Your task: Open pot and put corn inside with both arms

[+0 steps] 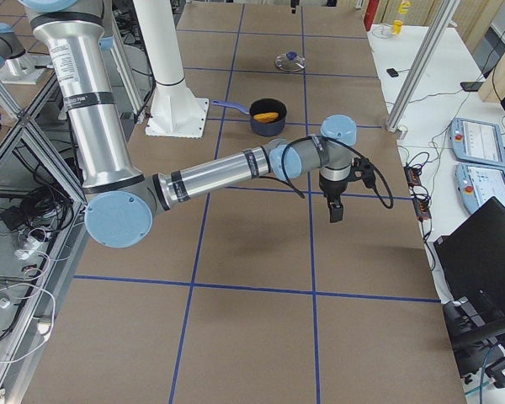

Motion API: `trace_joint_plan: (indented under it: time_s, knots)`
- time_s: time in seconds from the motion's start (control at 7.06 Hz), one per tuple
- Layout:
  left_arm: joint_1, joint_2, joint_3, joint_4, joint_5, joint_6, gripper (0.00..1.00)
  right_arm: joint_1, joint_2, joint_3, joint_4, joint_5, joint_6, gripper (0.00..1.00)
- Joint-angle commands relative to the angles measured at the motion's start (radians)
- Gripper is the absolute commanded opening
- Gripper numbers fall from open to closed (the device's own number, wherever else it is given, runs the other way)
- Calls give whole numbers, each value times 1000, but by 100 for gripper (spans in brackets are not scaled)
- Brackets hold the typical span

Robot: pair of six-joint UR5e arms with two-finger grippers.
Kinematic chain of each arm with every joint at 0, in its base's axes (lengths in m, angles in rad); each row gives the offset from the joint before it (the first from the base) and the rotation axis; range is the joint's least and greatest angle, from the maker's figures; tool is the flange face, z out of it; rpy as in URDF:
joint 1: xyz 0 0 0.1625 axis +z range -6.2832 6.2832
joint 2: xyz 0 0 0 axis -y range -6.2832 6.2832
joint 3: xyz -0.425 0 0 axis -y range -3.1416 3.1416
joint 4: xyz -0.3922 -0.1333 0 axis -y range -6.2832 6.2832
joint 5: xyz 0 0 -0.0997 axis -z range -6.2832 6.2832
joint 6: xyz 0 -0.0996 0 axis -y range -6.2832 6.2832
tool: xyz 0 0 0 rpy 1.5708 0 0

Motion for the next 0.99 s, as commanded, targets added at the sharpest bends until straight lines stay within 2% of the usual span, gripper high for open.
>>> trace_joint_plan:
  time_s: [0.0, 0.42, 0.85]
  knots:
    - [0, 0, 0, 0, 0, -1, 99, 97, -128, -22, -1, 83, -75, 100]
    - [-2, 0, -1, -3, 0, -1, 99, 150, -250, -12, 7, 92, -88, 100]
    - [-2, 2, -1, -5, 0, -3, 99, 150, -250, -9, 7, 92, -88, 100]
